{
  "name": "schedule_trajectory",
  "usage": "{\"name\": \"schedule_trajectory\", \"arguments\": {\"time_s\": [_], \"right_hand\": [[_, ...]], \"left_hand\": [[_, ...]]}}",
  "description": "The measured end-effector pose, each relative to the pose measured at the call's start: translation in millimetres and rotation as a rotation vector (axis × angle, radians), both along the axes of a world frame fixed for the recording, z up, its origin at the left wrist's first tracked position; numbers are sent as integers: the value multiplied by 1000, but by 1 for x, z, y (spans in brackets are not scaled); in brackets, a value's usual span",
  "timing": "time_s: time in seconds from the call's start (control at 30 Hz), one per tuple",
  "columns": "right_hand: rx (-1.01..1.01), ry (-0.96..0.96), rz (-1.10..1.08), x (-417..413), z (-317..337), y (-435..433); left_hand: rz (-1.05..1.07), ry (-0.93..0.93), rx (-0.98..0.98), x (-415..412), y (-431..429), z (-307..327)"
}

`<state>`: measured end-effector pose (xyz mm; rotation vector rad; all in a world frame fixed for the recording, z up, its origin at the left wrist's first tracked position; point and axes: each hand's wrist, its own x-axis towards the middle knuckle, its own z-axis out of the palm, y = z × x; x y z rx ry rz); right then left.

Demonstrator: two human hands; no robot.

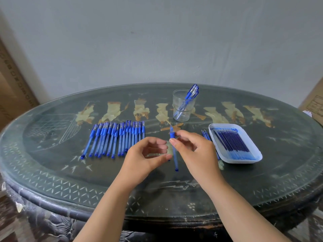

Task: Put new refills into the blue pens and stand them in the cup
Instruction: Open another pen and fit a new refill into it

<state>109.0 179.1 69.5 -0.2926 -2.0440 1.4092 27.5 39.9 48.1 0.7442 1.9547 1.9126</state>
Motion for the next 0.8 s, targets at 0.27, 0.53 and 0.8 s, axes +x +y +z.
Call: {"name": "schedule_trajectory", "arguments": {"time_s": [0.27,0.53,0.8], "right_hand": [[-209,-73,26,-1,10,-4],[-353,-81,20,-6,30,0],[-325,-60,18,-8,50,14]], "left_hand": [[-35,-51,80,3,0,6],[-22,-48,53,3,-3,11],[-29,5,-21,2,-5,11]]}}
